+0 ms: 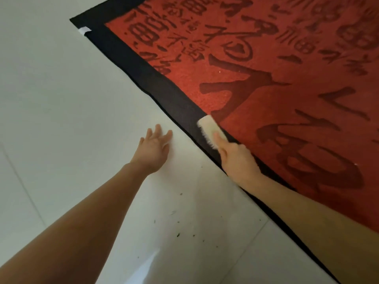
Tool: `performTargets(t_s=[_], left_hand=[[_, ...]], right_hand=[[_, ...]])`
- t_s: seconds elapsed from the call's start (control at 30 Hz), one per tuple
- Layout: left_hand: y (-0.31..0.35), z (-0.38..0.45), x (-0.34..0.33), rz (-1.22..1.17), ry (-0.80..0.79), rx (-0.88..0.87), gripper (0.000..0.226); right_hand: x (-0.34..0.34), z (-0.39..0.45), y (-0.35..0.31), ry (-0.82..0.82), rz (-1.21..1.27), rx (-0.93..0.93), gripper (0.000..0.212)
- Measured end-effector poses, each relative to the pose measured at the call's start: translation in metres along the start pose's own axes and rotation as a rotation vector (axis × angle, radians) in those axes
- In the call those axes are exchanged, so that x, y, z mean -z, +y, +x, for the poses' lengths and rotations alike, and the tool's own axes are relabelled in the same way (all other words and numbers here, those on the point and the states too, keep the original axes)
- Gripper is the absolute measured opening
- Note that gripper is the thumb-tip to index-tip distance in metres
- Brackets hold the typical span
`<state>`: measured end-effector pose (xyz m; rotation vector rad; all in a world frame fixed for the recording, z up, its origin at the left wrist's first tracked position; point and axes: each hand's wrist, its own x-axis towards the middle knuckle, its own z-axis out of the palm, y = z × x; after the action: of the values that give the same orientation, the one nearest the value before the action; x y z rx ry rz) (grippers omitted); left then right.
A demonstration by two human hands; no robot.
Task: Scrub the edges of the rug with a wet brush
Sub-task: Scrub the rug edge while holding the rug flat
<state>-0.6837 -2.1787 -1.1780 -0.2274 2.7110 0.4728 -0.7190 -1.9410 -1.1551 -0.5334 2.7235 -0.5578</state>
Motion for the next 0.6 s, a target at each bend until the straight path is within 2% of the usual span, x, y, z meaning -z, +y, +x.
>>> performTargets(t_s=[0.07, 0.1, 0.17, 0.2, 0.23, 0.27, 0.37, 0.4, 0.43, 0.5, 0.53, 0.57, 0.6], left_hand=[[-0.005, -0.001, 0.003, -0.002, -0.005, 0.003, 0.050], [-0.008, -0.003, 0.005, 0.013, -0.014, 0.005, 0.051], [-0.010, -0.006, 0.007, 0.044, -0.038, 0.015, 0.051], [-0.009, -0.008, 0.007, 0.055, -0.055, 0.027, 0.052], [-0.009, -0.011, 0.008, 0.076, -0.074, 0.039, 0.054], [-0.007, -0.012, 0.009, 0.109, -0.091, 0.040, 0.055], [-0.010, -0.011, 0.017, 0.170, -0.084, 0.080, 0.058], [-0.012, -0.010, 0.019, 0.163, -0.065, 0.123, 0.058], [-0.016, -0.008, 0.022, 0.150, -0.044, 0.169, 0.058], [-0.019, -0.004, 0.024, 0.123, -0.030, 0.236, 0.059], [-0.021, -0.003, 0.024, 0.117, -0.037, 0.256, 0.059], [-0.020, -0.002, 0.024, 0.116, -0.051, 0.266, 0.060], [-0.021, -0.001, 0.024, 0.115, -0.067, 0.276, 0.060]], right_hand=[[0.002, -0.008, -0.010, -0.166, 0.037, 0.207, 0.048], [0.008, -0.002, -0.005, -0.113, 0.030, 0.198, 0.048], [0.019, 0.025, 0.019, 0.159, 0.045, -0.027, 0.050], [0.024, 0.034, 0.027, 0.249, 0.026, -0.168, 0.052], [0.023, 0.037, 0.028, 0.253, -0.020, -0.245, 0.053], [0.019, 0.038, 0.021, 0.203, -0.051, -0.212, 0.053], [0.005, 0.033, -0.020, -0.118, 0.007, 0.261, 0.050], [0.005, 0.034, -0.031, -0.139, -0.017, 0.337, 0.050], [0.007, 0.044, -0.036, -0.062, -0.034, 0.309, 0.052], [0.010, 0.072, -0.030, 0.179, -0.003, 0.039, 0.058], [0.007, 0.080, -0.031, 0.236, -0.006, -0.089, 0.061], [0.002, 0.081, -0.034, 0.199, -0.035, -0.131, 0.063], [-0.006, 0.079, -0.043, 0.104, -0.058, -0.064, 0.063]])
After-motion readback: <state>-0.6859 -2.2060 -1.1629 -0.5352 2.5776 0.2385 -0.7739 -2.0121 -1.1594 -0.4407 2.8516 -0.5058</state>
